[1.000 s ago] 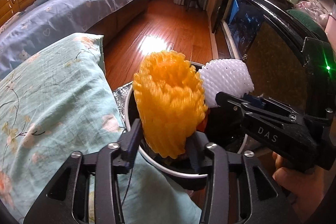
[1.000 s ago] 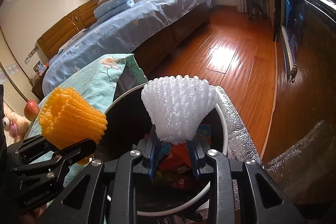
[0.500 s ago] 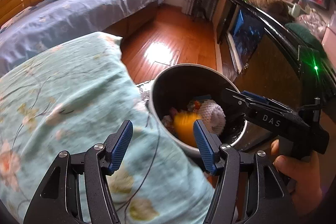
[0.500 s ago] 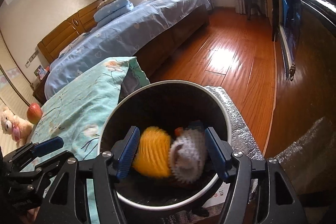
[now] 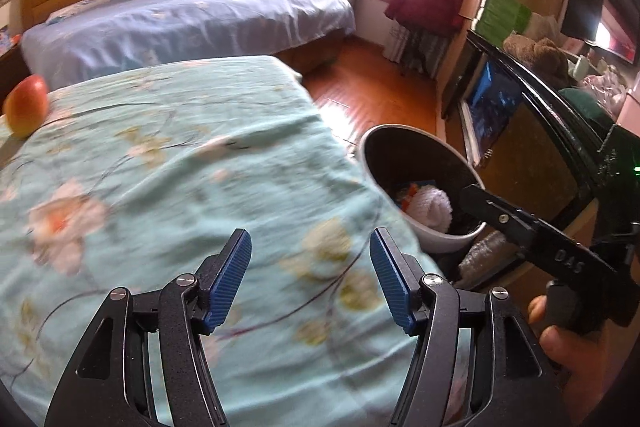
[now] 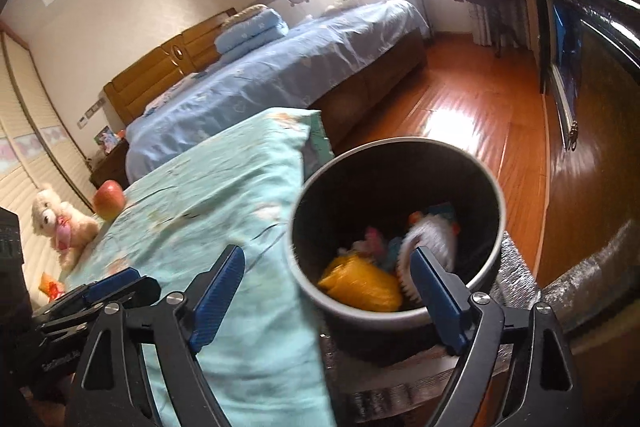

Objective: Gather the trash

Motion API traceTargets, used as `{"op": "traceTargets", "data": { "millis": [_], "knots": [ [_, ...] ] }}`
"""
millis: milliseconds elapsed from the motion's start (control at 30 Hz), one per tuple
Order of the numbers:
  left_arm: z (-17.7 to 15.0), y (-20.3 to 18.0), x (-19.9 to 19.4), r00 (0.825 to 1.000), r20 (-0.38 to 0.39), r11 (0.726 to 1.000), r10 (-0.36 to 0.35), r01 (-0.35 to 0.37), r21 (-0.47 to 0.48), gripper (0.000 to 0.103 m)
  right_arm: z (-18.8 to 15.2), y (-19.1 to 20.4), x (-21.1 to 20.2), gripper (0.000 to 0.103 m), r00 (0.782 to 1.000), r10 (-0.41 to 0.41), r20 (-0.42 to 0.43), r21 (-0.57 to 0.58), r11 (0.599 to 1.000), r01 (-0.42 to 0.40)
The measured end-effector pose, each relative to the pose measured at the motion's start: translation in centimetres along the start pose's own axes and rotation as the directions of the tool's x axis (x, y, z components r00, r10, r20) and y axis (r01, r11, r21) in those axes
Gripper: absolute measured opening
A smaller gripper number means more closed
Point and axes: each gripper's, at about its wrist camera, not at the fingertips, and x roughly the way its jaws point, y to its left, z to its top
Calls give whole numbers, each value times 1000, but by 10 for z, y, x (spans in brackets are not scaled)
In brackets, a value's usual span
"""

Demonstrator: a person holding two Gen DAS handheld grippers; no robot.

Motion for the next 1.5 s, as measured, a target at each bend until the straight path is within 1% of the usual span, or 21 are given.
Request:
{"op": "traceTargets", "data": {
  "millis": [200,333,433,533,600,633,667,700,767,800,833,1000,1067,1100,1233,1300,1400,1500],
  "knots": [
    [-22,22,-31,998,50,999,41,-39,-31,63,-16,27,-15,89,999,23,38,-41,999,-22],
    [-32,29,-58,993,97,997,72,-68,-42,63,-22,45,-26,89,998,37,59,-76,997,-32],
    [-35,31,-78,986,142,995,90,-85,-47,65,-24,60,-38,90,995,49,88,-110,993,-40],
    [-39,33,-99,973,195,992,122,-113,-57,67,-21,72,-55,92,990,63,129,-138,989,-45],
    [-43,35,-113,959,239,987,154,-141,-71,72,-19,82,-68,96,983,67,171,-160,986,-39],
    [-46,37,-122,946,269,983,178,-163,-80,78,-18,87,-76,99,977,68,201,-176,984,-32],
    [-48,38,-126,938,286,980,195,-177,-86,85,-18,90,-82,101,972,69,223,-188,982,-26],
    [-51,39,-132,924,314,975,220,-200,-95,89,-18,94,-88,103,966,71,249,-202,979,-20],
    [-55,41,-140,899,354,966,260,-237,-107,101,-21,102,-96,103,953,75,293,-229,973,-6],
    [-58,43,-144,881,376,958,288,-264,-116,103,-24,106,-98,103,946,67,317,-242,970,12],
    [-60,44,-147,870,387,953,304,-279,-123,103,-26,107,-99,103,941,63,331,-249,968,23],
    [-68,49,-151,837,420,936,350,-325,-133,103,-42,111,-97,103,918,55,392,-263,963,55],
    [-71,50,-152,824,434,930,365,-345,-129,103,-47,112,-97,103,914,58,401,-266,962,56],
    [-73,50,-152,814,442,924,378,-360,-128,103,-49,112,-96,103,912,60,405,-268,962,56],
    [-75,50,-155,798,456,917,394,-377,-132,103,-53,115,-94,103,911,65,407,-284,957,58],
    [-75,50,-157,793,461,915,398,-381,-134,103,-54,118,-91,103,915,59,399,-295,953,67],
    [-77,48,-158,783,467,908,411,-397,-133,103,-56,120,-87,103,922,68,380,-301,952,54],
    [-78,45,-158,780,467,904,417,-408,-127,103,-58,122,-84,103,928,67,367,-306,950,53]
  ]
}}
